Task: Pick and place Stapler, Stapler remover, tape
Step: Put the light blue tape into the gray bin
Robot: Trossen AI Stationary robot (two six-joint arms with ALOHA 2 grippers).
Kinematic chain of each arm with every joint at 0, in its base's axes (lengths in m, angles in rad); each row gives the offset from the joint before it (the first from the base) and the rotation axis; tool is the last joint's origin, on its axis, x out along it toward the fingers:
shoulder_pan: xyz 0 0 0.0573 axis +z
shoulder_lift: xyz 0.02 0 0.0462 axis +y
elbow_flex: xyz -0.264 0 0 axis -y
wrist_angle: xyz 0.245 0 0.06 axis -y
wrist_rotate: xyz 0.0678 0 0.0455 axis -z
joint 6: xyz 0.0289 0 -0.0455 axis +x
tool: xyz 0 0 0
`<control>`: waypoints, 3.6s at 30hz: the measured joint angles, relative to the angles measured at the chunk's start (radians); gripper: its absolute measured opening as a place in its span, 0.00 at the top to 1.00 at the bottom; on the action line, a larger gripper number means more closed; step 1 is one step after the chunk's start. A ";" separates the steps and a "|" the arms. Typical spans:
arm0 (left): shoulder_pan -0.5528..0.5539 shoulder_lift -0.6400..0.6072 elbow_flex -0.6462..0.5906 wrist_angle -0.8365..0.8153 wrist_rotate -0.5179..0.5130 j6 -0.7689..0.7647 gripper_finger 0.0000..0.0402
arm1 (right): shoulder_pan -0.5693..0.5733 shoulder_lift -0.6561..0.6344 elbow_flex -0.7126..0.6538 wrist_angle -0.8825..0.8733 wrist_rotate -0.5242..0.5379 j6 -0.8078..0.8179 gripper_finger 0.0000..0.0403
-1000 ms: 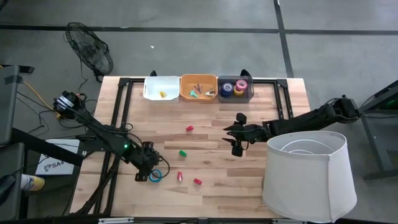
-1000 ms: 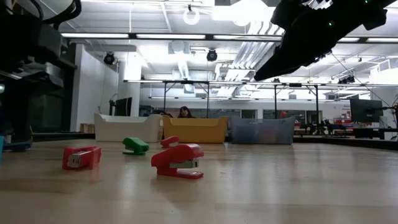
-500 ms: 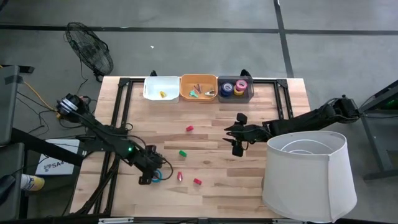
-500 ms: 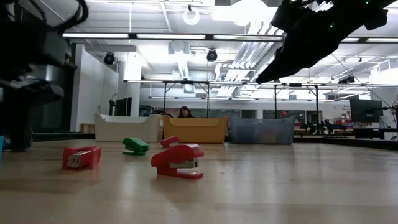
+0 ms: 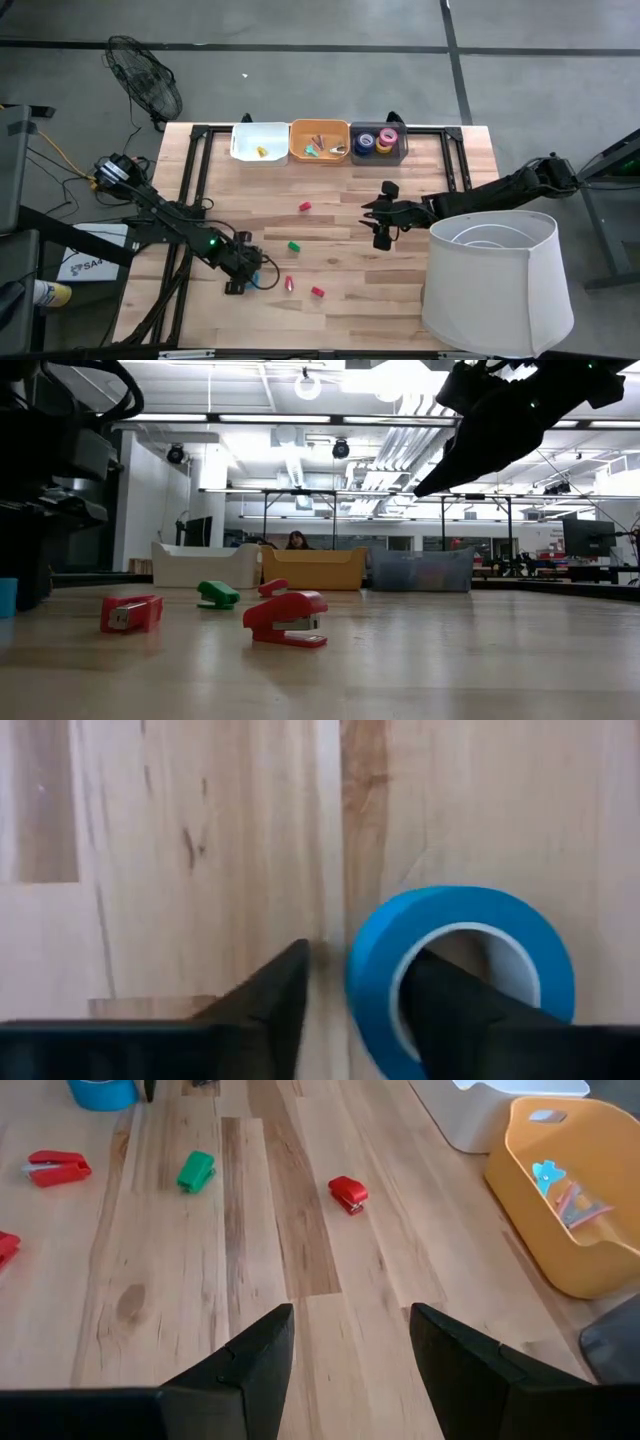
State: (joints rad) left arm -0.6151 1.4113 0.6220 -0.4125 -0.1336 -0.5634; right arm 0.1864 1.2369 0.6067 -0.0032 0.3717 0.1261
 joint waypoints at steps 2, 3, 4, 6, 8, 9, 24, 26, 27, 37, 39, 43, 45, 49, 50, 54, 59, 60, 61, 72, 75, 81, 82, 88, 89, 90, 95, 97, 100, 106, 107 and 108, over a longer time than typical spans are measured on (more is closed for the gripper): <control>0.000 0.001 0.000 0.006 -0.034 0.043 0.76 | -0.002 0.000 0.000 0.000 0.000 -0.019 0.52; 0.003 0.002 0.000 0.012 -0.065 0.071 0.82 | -0.005 0.000 0.000 0.001 0.000 -0.030 0.52; 0.011 0.001 0.000 0.013 -0.103 0.102 0.87 | -0.009 0.005 0.000 0.007 0.000 -0.040 0.52; 0.037 0.001 0.000 0.020 -0.187 0.162 0.92 | -0.021 0.020 0.000 0.031 -0.004 -0.054 0.52; 0.077 -0.003 0.000 0.038 -0.308 0.229 0.92 | -0.040 0.050 0.000 0.076 -0.002 -0.093 0.52; 0.098 -0.008 0.000 0.054 -0.366 0.265 0.92 | -0.048 0.068 0.000 0.107 0.007 -0.116 0.52; 0.490 -0.053 0.000 0.739 -0.544 1.106 0.91 | -0.220 0.231 0.000 0.512 -0.298 -0.428 0.52; 0.545 -0.053 0.000 0.817 -0.483 1.160 0.91 | -0.242 0.245 0.000 0.569 -0.350 -0.432 0.52; 0.572 -0.053 0.000 0.850 -0.447 1.177 0.91 | -0.249 0.253 0.000 0.602 -0.370 -0.441 0.52; 0.749 -0.053 0.000 1.031 -0.134 1.188 0.91 | -0.293 0.346 0.000 0.844 -0.378 -0.502 0.52; 0.758 -0.053 0.000 1.054 -0.103 1.188 0.91 | -0.309 0.375 0.000 0.896 -0.376 -0.502 0.52; 0.761 -0.052 0.000 1.075 -0.084 1.192 0.90 | -0.336 0.420 0.000 0.999 -0.409 -0.499 0.52; 0.761 -0.052 0.000 1.089 -0.083 1.199 0.90 | -0.346 0.436 0.000 1.052 -0.432 -0.496 0.52; 0.761 -0.052 0.000 1.130 -0.083 1.211 0.90 | -0.364 0.462 0.017 1.100 -0.474 -0.495 0.52; 0.761 -0.052 0.000 1.134 -0.083 1.212 0.90 | -0.368 0.468 0.026 1.098 -0.490 -0.494 0.52; 0.761 -0.052 0.000 1.173 -0.072 1.214 0.90 | -0.370 0.496 0.085 1.101 -0.523 -0.492 0.52; 0.761 -0.052 0.000 1.173 -0.059 1.214 0.90 | -0.367 0.539 0.155 1.089 -0.586 -0.484 0.52; 0.761 -0.052 0.000 1.173 -0.059 1.215 0.90 | -0.365 0.545 0.163 1.088 -0.590 -0.482 0.52; 0.761 -0.052 0.000 1.172 -0.059 1.216 0.90 | -0.362 0.550 0.170 1.085 -0.591 -0.479 0.52; 0.785 -0.052 0.000 1.133 -0.048 1.221 0.90 | -0.363 0.552 0.165 1.061 -0.578 -0.456 0.71; 0.785 -0.052 0.000 1.123 -0.046 1.222 0.90 | -0.367 0.552 0.165 1.059 -0.581 -0.455 0.80; 0.785 -0.052 0.000 1.113 -0.025 1.221 0.89 | -0.378 0.552 0.165 1.058 -0.601 -0.454 0.91; 0.785 -0.052 0.001 1.110 -0.026 1.224 0.88 | -0.379 0.552 0.165 1.056 -0.601 -0.450 0.91; 0.788 -0.051 0.000 1.070 -0.133 1.259 0.70 | -0.398 0.552 0.164 1.024 -0.554 -0.420 0.91; 0.788 -0.051 0.000 1.065 -0.144 1.265 0.65 | -0.405 0.552 0.164 1.019 -0.536 -0.409 0.91; 0.788 -0.051 0.000 1.060 -0.158 1.271 0.61 | -0.413 0.551 0.164 1.010 -0.533 -0.397 0.91; 0.787 -0.074 0.000 1.026 -0.297 1.346 0.41 | -0.470 0.509 0.164 0.870 -0.423 -0.342 0.91; 0.787 -0.089 0.000 0.988 -0.372 1.354 0.36 | -0.493 0.479 0.177 0.755 -0.342 -0.315 0.91; 0.787 -0.113 -0.001 0.937 -0.449 1.356 0.33 | -0.529 0.436 0.243 0.469 -0.245 -0.273 0.91; 0.800 -0.140 -0.001 0.815 -0.500 1.352 0.32 | -0.578 0.418 0.465 -0.138 -0.058 -0.187 0.91; 0.809 -0.144 -0.001 0.787 -0.508 1.346 0.32 | -0.585 0.419 0.489 -0.200 -0.017 -0.166 0.91; 0.819 -0.145 -0.001 0.777 -0.513 1.337 0.32 | -0.593 0.420 0.505 -0.245 0.027 -0.147 0.91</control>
State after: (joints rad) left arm 0.2042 1.2661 0.6211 0.3640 -0.6463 0.7738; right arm -0.4070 1.6566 1.1112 -0.2481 0.3991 -0.0208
